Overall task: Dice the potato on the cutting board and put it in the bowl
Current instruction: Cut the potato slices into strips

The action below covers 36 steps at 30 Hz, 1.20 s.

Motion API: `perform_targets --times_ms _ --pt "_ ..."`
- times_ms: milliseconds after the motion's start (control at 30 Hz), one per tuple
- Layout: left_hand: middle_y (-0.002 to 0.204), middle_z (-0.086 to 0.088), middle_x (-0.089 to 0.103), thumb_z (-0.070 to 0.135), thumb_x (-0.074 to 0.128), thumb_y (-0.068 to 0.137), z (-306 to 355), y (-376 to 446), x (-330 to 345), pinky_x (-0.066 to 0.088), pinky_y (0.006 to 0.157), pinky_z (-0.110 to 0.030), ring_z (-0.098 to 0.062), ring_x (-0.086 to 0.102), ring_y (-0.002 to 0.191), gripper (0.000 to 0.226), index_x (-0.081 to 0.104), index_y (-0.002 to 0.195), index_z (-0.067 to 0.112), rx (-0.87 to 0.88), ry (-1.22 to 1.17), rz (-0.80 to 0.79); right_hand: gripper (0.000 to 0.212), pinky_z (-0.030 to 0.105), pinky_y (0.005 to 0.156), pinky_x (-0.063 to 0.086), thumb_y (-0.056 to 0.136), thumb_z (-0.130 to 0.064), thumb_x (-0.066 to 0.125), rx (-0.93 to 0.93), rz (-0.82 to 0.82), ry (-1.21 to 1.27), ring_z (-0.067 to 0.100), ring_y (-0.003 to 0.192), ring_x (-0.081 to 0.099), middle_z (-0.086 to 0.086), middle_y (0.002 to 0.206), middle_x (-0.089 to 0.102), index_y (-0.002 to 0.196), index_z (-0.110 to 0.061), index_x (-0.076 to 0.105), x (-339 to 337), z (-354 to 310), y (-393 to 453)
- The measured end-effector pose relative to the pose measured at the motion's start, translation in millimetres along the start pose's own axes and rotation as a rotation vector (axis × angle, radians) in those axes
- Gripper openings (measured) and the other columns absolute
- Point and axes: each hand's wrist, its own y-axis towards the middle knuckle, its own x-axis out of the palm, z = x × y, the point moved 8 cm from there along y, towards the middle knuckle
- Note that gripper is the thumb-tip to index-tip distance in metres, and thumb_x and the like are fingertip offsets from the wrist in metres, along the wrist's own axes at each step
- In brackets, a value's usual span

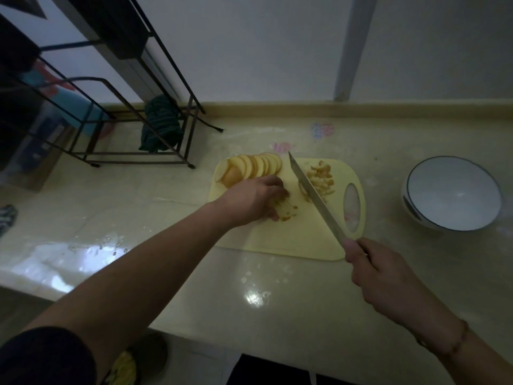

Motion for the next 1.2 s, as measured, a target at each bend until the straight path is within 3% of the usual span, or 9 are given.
perform_targets --times_ms 133,233,300,467,667,833,1000,1200 --pt "0.139 -0.012 0.055 0.020 0.079 0.083 4 3 -2 0.052 0.095 -0.038 -0.030 0.061 0.116 0.055 0.062 0.133 0.005 -0.022 -0.040 0.015 0.062 0.024 0.049 0.031 0.085 -0.064 0.033 0.048 -0.062 0.038 0.002 0.042 0.039 -0.004 0.055 0.047 0.082 -0.006 0.055 6 3 2" --pt "0.132 -0.014 0.061 0.014 0.082 0.077 9 1 -4 0.057 0.082 -0.044 -0.036 0.063 0.109 0.054 0.066 0.127 0.004 0.002 0.012 0.074 0.064 0.024 0.049 0.030 0.083 -0.066 0.033 0.045 -0.057 0.020 0.002 0.041 0.039 -0.004 0.054 0.047 0.081 -0.006 0.055 8 7 0" --pt "0.125 -0.012 0.064 0.019 0.085 0.072 9 -1 -3 0.058 0.075 -0.042 -0.035 0.063 0.105 0.056 0.068 0.124 0.006 0.027 0.080 0.115 0.066 0.025 0.051 0.030 0.081 -0.068 0.032 0.041 -0.051 0.002 0.003 0.042 0.039 -0.003 0.055 0.046 0.080 -0.006 0.054 9 8 1" --pt "0.130 -0.007 0.062 0.034 0.076 0.084 10 -3 3 0.054 0.081 -0.044 -0.031 0.057 0.111 0.052 0.065 0.130 0.012 0.133 0.155 0.142 0.064 0.017 0.041 0.030 0.083 -0.064 0.033 0.073 -0.083 0.055 0.002 0.038 0.038 -0.005 0.050 0.047 0.085 -0.005 0.056 11 5 2" --pt "0.133 -0.011 0.059 0.033 0.073 0.087 12 -3 6 0.053 0.084 -0.045 -0.035 0.056 0.113 0.049 0.064 0.130 0.011 0.142 0.171 0.118 0.055 0.020 0.037 0.026 0.085 -0.062 0.037 0.148 -0.129 0.225 0.010 0.040 0.032 -0.002 0.053 0.044 0.088 -0.009 0.056 8 8 -2" --pt "0.140 -0.013 0.054 0.029 0.078 0.082 21 7 -2 0.051 0.094 -0.048 -0.036 0.051 0.123 0.056 0.061 0.132 0.011 0.219 0.284 0.034 0.052 0.021 0.038 0.027 0.086 -0.058 0.037 0.100 -0.024 0.255 0.011 0.040 0.032 -0.002 0.051 0.041 0.086 -0.010 0.056 -16 4 -11" --pt "0.160 0.001 0.032 0.033 0.066 0.092 32 27 2 0.031 0.110 -0.041 -0.027 0.030 0.143 0.072 0.033 0.155 0.021 0.345 0.449 -0.164 0.042 0.021 0.038 0.025 0.098 -0.043 0.036 0.171 0.000 0.349 0.014 0.041 0.029 0.004 0.055 0.037 0.090 -0.005 0.054 -26 11 -18" --pt "0.152 -0.005 0.044 0.032 0.065 0.094 26 26 0 0.035 0.106 -0.040 -0.027 0.043 0.132 0.061 0.044 0.149 0.018 0.363 0.366 -0.201 0.044 0.022 0.038 0.026 0.095 -0.046 0.038 0.167 0.004 0.371 0.013 0.040 0.031 0.000 0.051 0.040 0.089 -0.005 0.054 -9 10 -17"
